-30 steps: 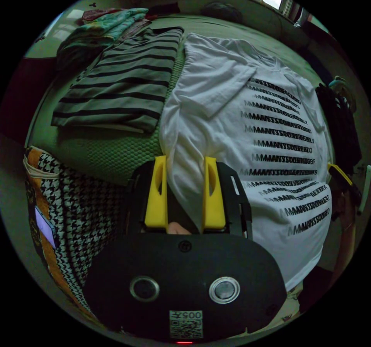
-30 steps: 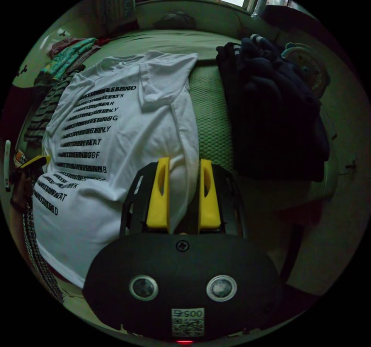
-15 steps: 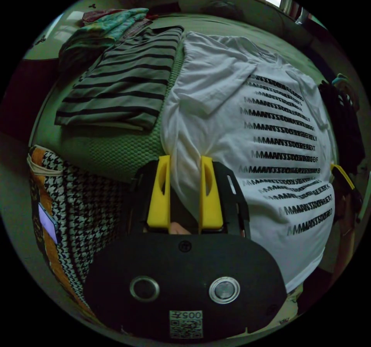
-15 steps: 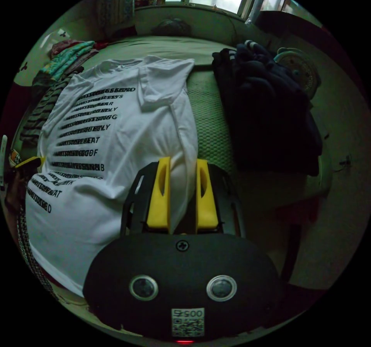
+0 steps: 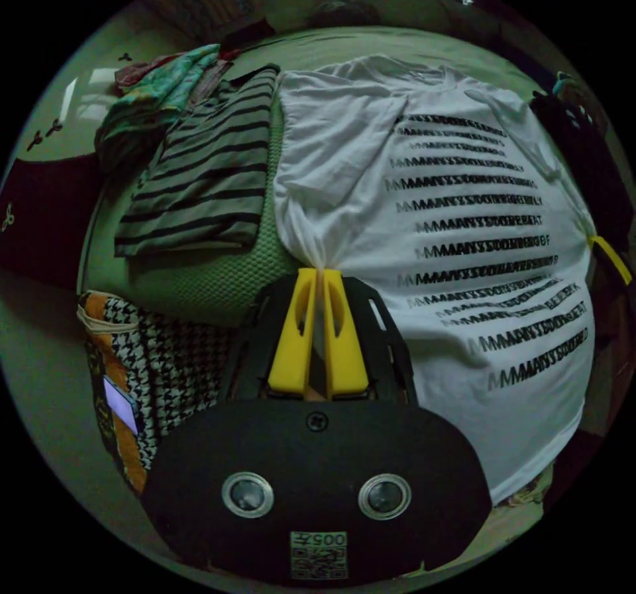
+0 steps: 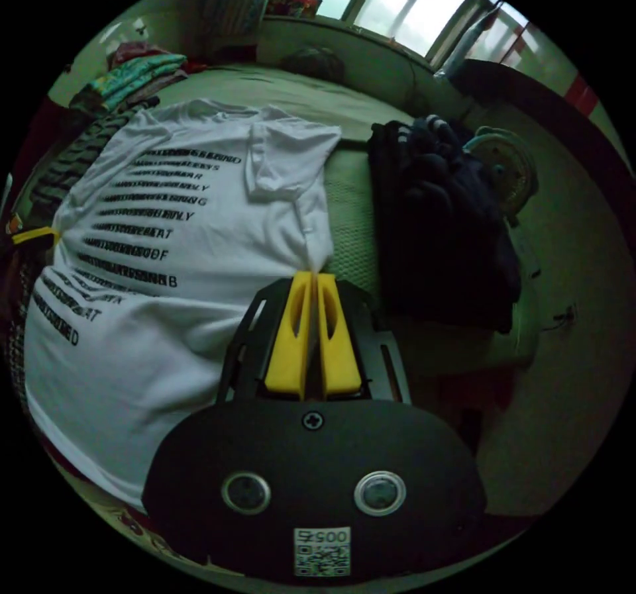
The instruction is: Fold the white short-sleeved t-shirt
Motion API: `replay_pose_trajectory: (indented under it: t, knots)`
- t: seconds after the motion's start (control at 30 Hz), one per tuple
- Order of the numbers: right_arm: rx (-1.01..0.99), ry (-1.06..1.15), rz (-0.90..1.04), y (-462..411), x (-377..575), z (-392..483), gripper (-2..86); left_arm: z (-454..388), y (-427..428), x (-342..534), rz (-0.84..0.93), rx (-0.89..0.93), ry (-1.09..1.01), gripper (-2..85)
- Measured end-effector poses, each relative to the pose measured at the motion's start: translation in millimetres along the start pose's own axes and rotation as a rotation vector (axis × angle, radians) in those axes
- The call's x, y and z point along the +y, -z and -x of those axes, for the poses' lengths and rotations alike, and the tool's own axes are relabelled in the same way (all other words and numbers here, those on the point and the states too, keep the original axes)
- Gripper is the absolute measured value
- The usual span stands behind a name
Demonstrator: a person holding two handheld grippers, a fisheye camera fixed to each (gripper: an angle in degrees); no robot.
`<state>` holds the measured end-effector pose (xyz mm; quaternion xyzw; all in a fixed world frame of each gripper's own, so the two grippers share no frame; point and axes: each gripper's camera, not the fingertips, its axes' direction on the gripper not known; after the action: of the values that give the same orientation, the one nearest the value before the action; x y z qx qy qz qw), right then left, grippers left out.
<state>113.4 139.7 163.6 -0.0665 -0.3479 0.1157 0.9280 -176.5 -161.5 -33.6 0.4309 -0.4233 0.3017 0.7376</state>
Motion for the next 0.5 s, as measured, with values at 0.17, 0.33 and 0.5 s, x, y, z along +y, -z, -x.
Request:
replay_pose_trajectory:
  t: [0.17, 0.33, 0.5]
  knots:
    - [0.046, 0.052, -0.073, 5, -47, -6, -1.7, 12, 28, -33, -0.104, -0.005, -0.021, 1.1]
    - [0.081, 0.067, -0.079, -14, -105, -6, -1.6, 24, 31, -89, -0.154, -0.038, -0.046, 1.2]
    - [0.077, -0.019, -0.048, -39, -162, -12, -1.5, 39, 19, -139, -0.143, 0.004, -0.015, 2.1]
